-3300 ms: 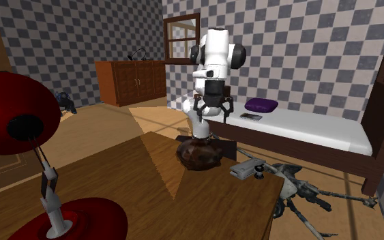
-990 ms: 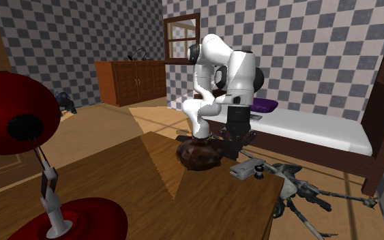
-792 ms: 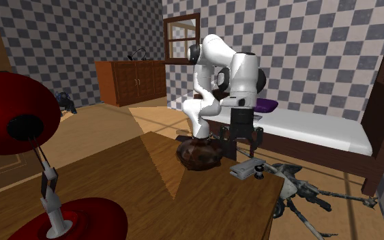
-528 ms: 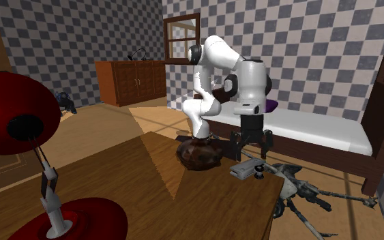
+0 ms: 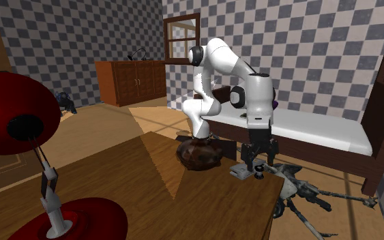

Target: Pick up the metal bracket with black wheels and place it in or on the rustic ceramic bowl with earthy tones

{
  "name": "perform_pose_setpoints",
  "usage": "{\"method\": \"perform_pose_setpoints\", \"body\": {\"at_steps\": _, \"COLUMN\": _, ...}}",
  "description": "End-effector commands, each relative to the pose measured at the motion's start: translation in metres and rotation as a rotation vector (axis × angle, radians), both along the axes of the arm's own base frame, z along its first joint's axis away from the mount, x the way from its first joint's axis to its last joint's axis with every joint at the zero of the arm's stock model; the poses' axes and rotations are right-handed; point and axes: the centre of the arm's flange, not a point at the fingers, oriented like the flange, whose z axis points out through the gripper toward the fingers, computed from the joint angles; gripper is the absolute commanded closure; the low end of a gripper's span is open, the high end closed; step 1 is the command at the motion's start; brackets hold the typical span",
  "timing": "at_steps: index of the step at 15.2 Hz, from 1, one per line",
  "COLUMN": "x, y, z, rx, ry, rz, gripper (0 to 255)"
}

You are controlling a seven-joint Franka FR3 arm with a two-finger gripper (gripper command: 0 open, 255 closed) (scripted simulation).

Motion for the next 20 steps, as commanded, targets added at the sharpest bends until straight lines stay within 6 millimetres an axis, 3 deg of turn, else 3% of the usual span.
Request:
{"method": "perform_pose_setpoints", "body": {"at_steps": 1, "x": 0.0014, "y": 0.0012, "z": -0.0110, "rx": 0.000, "ry": 0.000, "rz": 0.002, "gripper": 0}}
{"method": "perform_pose_setpoints", "body": {"at_steps": 3, "x": 0.0028, "y": 0.0022, "z": -0.0192, "rx": 0.000, "ry": 0.000, "rz": 0.002, "gripper": 0}}
{"method": "perform_pose_setpoints", "body": {"at_steps": 11, "x": 0.0028, "y": 0.0022, "z": -0.0192, "rx": 0.000, "ry": 0.000, "rz": 0.002, "gripper": 0}}
{"method": "perform_pose_setpoints", "body": {"at_steps": 12, "x": 0.0028, "y": 0.0022, "z": -0.0192, "rx": 0.000, "ry": 0.000, "rz": 0.002, "gripper": 255}}
{"method": "perform_pose_setpoints", "body": {"at_steps": 20, "x": 0.0027, "y": 0.0022, "z": -0.0193, "rx": 0.000, "ry": 0.000, "rz": 0.002, "gripper": 255}}
